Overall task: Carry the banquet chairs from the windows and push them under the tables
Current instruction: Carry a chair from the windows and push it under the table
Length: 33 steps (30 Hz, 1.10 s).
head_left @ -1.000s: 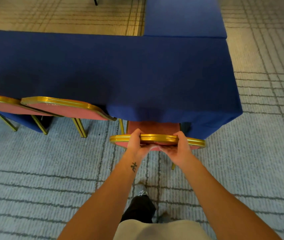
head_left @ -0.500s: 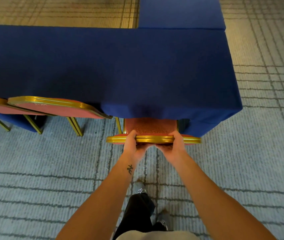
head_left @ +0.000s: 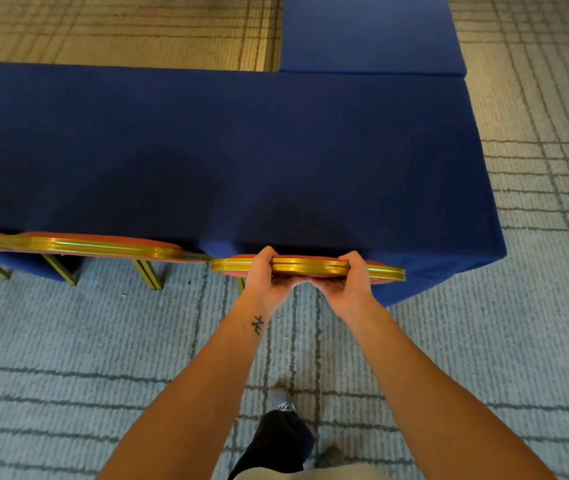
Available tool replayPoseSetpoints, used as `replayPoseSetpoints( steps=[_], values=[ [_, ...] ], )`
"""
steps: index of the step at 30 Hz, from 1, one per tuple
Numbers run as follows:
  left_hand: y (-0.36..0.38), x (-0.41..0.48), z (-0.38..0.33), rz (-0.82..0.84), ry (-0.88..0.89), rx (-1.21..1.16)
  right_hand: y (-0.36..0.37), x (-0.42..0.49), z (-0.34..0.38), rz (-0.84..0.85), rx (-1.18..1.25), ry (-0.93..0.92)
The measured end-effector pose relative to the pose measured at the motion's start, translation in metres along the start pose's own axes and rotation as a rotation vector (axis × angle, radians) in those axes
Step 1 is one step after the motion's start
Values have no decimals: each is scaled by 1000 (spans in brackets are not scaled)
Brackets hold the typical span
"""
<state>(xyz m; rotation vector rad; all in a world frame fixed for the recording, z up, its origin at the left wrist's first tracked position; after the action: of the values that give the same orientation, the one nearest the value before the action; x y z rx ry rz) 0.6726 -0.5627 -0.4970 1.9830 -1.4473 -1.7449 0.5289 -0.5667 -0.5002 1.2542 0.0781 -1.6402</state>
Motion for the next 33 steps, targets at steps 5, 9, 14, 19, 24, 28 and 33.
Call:
replayPoseSetpoints(
  steps=[5, 9, 14, 19, 24, 28, 33],
  values=[
    [6, 14, -17, 32, 0, -7, 13, 14, 5, -56, -17, 22],
    [7, 23, -16, 18, -17, -48, 23, 15, 14, -56, -24, 20],
    [6, 20, -14, 6, -24, -24, 26, 8, 13, -54, -58, 33],
    [0, -7, -8, -71, -29, 60, 27, -8, 2, 24, 7, 81],
    [-5, -46, 2, -40, 7, 173, 27, -46, -4, 168, -11, 133],
    [-3, -88, -2, 33, 77, 130, 29, -82, -9, 297, -137, 162],
    [-18, -145, 1, 23, 204, 3, 49, -114, -28, 436, -267, 260]
  ],
)
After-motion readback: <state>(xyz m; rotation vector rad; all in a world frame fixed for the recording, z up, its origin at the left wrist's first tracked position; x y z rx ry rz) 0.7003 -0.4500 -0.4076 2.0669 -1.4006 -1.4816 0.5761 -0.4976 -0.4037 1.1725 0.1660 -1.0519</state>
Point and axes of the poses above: each hand's wrist, its own x-axis towards the middle knuckle, its own y-axis out of the palm, z = x × y, the point moved 7 cm from there along x, towards the middle knuckle, and after that the axes turned 10 degrees about z, right-handed, at the moved point
